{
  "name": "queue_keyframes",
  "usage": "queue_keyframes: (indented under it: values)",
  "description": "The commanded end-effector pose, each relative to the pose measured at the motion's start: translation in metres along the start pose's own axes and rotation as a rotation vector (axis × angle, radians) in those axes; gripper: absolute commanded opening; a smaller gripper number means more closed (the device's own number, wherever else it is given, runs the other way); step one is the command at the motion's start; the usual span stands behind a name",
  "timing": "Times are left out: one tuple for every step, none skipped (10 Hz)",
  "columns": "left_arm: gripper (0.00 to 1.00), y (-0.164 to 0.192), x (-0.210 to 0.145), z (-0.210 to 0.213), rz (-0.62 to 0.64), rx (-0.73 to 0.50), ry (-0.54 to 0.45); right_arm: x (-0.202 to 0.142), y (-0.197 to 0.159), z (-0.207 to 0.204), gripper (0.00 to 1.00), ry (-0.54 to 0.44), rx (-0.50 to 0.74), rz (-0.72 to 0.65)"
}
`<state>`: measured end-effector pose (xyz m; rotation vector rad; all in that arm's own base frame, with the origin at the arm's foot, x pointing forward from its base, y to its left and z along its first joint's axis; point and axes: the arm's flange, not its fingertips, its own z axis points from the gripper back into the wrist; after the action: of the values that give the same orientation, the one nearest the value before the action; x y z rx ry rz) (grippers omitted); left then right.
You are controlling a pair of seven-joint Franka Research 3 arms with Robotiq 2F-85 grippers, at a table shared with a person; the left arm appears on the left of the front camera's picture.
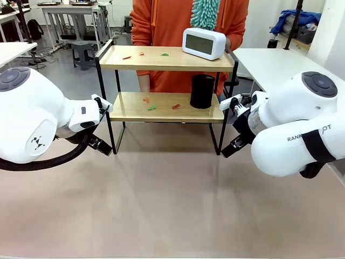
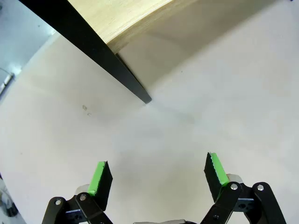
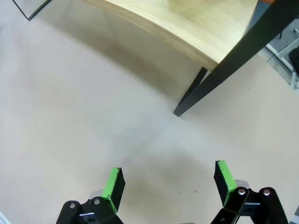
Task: Clean the shelf.
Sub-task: Pick up the Duster from the human.
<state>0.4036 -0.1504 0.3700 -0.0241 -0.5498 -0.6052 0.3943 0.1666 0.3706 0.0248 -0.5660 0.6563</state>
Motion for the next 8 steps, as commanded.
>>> queue_keyframes:
  values:
    - [1.0,0.0,0.0,0.0,-0.001,0.0,0.0,0.0,0.0,0.0,1.0,0.0,0.0,-0.001]
    - [1.0,0.0,0.0,0.0,-0.001,0.0,0.0,0.0,0.0,0.0,1.0,0.0,0.0,-0.001]
    - [1.0,0.0,0.0,0.0,-0.001,0.0,0.0,0.0,0.0,0.0,1.0,0.0,0.0,-0.001]
    - [1.0,0.0,0.0,0.0,-0.001,0.0,0.0,0.0,0.0,0.0,1.0,0.0,0.0,-0.001]
    - [1.0,0.0,0.0,0.0,-0.001,0.0,0.0,0.0,0.0,0.0,1.0,0.0,0.0,-0.001]
    - [1.0,0.0,0.0,0.0,0.0,0.0,0.0,0.0,0.0,0.0,1.0,0.0,0.0,0.0]
    - [1.0,-0.008,-0.002,0.027,-0.115,-0.279,0.072,0.002,-0.004,0.02,1.0,0.185,0.129,-0.092]
    - [1.0,-0.008,-0.007,0.065,-0.069,-0.446,0.097,-0.001,-0.014,0.058,1.0,0.206,0.184,-0.225]
